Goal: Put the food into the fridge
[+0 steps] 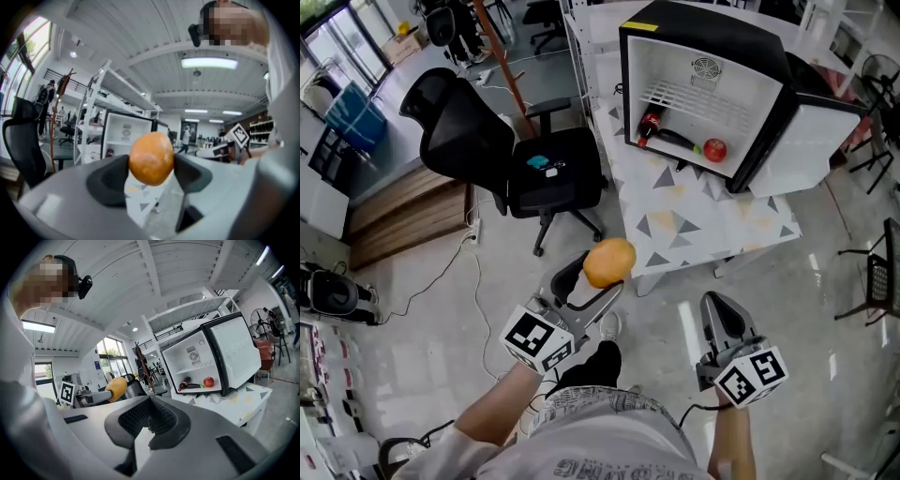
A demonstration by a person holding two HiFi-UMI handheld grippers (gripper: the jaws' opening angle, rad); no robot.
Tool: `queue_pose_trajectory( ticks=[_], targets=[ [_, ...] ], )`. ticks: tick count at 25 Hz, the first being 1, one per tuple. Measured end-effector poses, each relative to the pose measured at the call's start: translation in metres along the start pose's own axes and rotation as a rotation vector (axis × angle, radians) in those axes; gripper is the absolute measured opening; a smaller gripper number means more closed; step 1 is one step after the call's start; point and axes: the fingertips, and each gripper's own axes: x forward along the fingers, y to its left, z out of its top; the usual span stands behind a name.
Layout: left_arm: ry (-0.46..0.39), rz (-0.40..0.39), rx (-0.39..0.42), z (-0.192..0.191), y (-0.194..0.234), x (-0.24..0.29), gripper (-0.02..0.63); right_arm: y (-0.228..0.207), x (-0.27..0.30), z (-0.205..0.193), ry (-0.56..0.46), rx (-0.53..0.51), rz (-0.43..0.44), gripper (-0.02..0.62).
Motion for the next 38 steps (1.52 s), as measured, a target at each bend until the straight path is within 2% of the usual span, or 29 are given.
queue_pose_trajectory(
  ticks=[22, 38],
  targets=[
    [0.034, -0.097, 0.015, 0.025, 0.135, 0.098, 0.302, -0.045, 0.145, 0.048, -0.004, 0.022, -0.094, 0.002],
    [0.018, -0.108, 0.013, 0.042, 0.175, 0.136, 0.302, -0.064, 0.193, 0.074, -0.010, 0.014, -0.101, 0.002]
  ],
)
